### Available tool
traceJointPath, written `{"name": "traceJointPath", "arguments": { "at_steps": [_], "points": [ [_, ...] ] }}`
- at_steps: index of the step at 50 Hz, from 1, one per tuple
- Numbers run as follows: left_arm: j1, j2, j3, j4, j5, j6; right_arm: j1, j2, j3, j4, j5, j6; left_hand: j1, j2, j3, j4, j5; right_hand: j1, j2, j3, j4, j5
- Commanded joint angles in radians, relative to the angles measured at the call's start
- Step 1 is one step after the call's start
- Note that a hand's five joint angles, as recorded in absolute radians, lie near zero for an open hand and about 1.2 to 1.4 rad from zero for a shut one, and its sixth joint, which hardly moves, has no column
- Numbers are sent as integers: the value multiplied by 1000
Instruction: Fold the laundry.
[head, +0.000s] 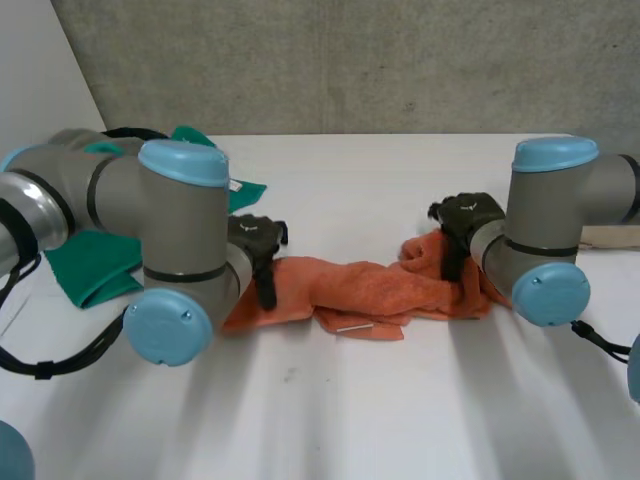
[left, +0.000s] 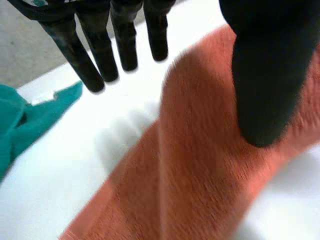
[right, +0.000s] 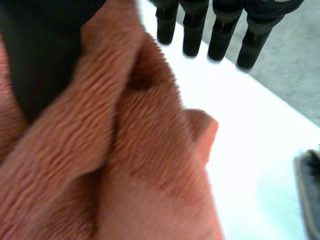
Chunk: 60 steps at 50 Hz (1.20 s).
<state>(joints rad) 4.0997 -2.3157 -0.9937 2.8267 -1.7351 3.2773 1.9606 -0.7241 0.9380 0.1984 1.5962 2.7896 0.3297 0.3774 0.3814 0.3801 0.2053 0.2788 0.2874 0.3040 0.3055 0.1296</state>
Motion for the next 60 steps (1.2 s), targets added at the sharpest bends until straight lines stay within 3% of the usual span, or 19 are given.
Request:
{"name": "traceJointPath", "arguments": {
  "at_steps": [1,6,11,15,19,23,26,30,36,42,60],
  "points": [
    [42,140,-31,27,29,-7,20,-138,76,-22,70,13,-78,-126,-130,-128,-128,-104,-113,-129,-131,-130],
    [108,261,-134,37,66,-7,15,-276,176,-33,39,-19,-104,-152,-156,-155,-155,-104,-113,-129,-131,-130],
    [188,375,-298,33,155,16,6,-425,321,51,-25,-171,-104,-152,-156,-155,-155,4,-5,-21,-23,-21],
    [272,410,-432,40,227,115,-15,-508,447,177,-82,-306,-64,-111,-115,-114,-114,186,177,161,159,161],
    [352,395,-508,50,276,218,-32,-529,533,239,-116,-335,15,-32,-36,-35,-35,300,292,275,274,275],
    [376,357,-549,51,333,291,-40,-512,594,230,-153,-332,72,24,20,21,21,339,330,314,312,314],
    [373,332,-560,56,361,309,-51,-480,611,168,-166,-322,75,27,23,24,24,319,310,293,292,293],
    [354,283,-553,95,367,305,-62,-417,618,38,-151,-283,7,-40,-44,-43,-43,110,102,85,84,85],
    [304,233,-528,198,298,303,-83,-356,613,-126,-68,-193,-49,-96,-100,-99,-99,78,69,53,51,52],
    [255,176,-488,255,241,305,-94,-302,599,-261,-67,-167,-40,-88,-92,-90,-90,81,72,55,54,55],
    [159,73,-359,263,181,328,-97,-153,450,-304,-79,-159,48,0,-4,-2,-2,251,242,226,224,226]
  ]
}}
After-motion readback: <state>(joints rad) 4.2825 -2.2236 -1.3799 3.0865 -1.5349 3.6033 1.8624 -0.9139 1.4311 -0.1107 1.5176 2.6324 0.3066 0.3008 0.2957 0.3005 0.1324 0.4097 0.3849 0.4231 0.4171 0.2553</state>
